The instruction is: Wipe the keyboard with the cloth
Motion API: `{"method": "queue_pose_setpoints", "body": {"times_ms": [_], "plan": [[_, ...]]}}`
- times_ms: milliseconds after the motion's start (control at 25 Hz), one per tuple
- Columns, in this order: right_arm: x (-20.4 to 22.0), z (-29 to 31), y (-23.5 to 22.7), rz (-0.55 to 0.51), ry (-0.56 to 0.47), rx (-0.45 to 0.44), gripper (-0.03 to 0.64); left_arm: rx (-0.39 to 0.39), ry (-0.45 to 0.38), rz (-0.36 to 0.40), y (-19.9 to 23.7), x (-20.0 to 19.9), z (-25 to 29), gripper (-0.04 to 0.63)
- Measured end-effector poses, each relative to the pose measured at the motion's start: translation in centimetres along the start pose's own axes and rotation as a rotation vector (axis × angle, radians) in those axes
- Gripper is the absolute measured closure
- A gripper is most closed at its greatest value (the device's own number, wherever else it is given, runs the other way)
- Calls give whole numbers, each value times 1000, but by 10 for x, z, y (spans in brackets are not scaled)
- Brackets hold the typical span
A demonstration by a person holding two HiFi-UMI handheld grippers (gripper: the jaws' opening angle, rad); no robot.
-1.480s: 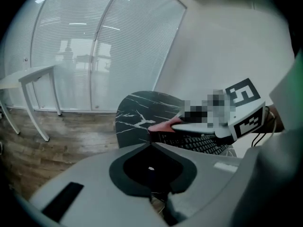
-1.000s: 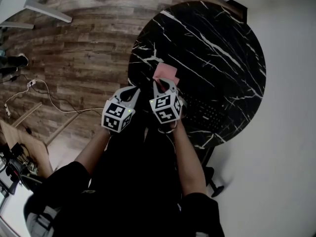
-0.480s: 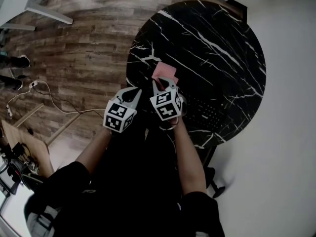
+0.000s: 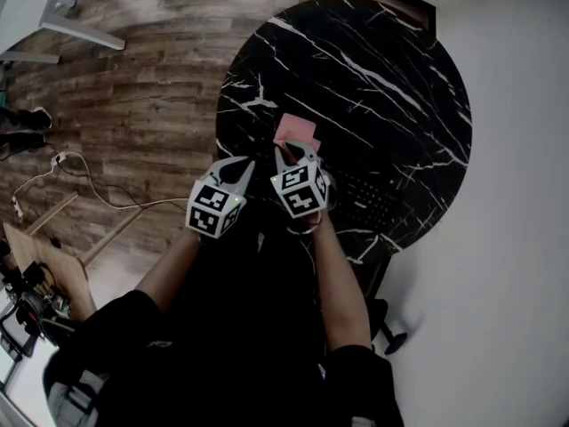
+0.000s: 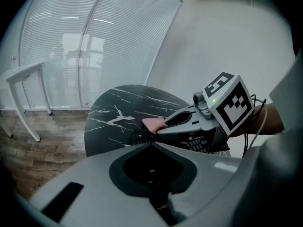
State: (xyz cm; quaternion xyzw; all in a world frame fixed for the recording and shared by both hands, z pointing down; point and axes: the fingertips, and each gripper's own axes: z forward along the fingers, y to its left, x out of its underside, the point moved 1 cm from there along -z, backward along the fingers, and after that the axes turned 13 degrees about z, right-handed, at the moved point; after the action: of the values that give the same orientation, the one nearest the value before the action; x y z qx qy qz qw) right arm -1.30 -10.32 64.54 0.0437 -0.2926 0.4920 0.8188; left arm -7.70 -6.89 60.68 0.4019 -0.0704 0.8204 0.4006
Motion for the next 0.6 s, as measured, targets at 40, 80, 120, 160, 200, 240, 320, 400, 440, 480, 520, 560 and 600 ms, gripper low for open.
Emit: {"method": "queue_pose_setpoints", "body": {"times_ms": [40,80,120,160,200,240,320,400,440,480,520,560,600], "plan": [[2,-2,-3,5,1,3,601,2,-1,3,-2,-2,1,595],[4,-4,-6,12,0,4,601,4,-2,6,-5,-3,3,595],[7,-6,-8,20,-2,6,601,7,-5,8,-7,-5,5,595],[9,-7,-11,30,-4,7,601,11,-6,11,-10,-6,6,595],[11,-9,-13,42,-6,7,601,15,-7,14,-12,-7,7,595],[13,-11,-15,54,-6,8,601,19,-5,18,-15,-8,9,595],[17,-15,-19,72,-7,9,601,26,0,26,-21,-10,12,595],[19,-19,-24,83,-11,11,601,32,3,32,-27,-11,15,595],[21,-21,-26,88,-12,12,601,34,3,34,-30,-12,17,595],[23,-23,-28,92,-14,14,601,37,4,37,-32,-13,18,595],[25,-24,-31,95,-18,16,601,39,6,40,-35,-13,19,595],[27,-26,-34,100,-20,18,601,41,8,43,-38,-14,20,595],[29,-28,-36,105,-21,20,601,44,11,47,-40,-15,22,595]]}}
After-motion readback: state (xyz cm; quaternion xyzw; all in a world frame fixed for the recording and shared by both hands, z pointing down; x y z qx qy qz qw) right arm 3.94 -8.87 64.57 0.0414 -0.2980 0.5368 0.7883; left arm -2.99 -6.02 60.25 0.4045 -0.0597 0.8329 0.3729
